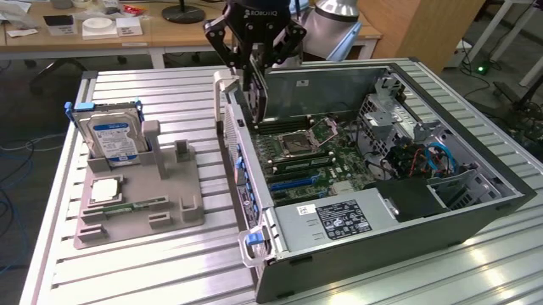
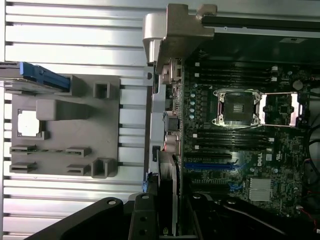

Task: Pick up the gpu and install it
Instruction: 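Pick up the gpu and move the gpu toward the slot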

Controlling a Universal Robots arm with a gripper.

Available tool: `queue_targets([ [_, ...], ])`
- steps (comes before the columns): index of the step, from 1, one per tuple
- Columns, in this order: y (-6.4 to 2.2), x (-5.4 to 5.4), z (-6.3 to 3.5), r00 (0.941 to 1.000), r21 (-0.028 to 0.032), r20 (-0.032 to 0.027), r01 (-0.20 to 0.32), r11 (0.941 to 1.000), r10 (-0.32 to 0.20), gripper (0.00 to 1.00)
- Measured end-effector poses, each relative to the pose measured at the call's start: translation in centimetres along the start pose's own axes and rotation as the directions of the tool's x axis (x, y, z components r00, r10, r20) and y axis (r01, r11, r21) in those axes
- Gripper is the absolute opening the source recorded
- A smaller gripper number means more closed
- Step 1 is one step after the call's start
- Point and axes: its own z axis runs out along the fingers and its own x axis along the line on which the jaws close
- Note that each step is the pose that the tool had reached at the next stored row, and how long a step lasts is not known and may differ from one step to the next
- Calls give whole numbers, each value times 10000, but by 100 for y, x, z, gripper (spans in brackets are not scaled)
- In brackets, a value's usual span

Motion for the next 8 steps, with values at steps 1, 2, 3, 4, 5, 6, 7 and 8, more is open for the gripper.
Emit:
queue_targets([
  [1, 0, -11, 1, 10000, 0, 1, 0, 10000, 0, 27],
  [2, -1, -20, 3, 10000, -1, 1, 0, 10000, 0, 27],
  [3, -1, -27, 3, 10000, 0, 0, 1, 10000, -1, 27],
  [4, -1, -33, 6, 10000, -1, 1, 1, 10000, -1, 27],
  [5, -2, -37, 8, 10000, -1, 1, 1, 10000, -1, 27],
  [6, -2, -40, 10, 10000, -1, 2, 0, 10000, 0, 27],
  [7, -1, -42, 12, 10000, -1, 3, -1, 10000, 1, 27],
  [8, -2, -45, 14, 10000, 0, 3, 0, 10000, 0, 27],
])
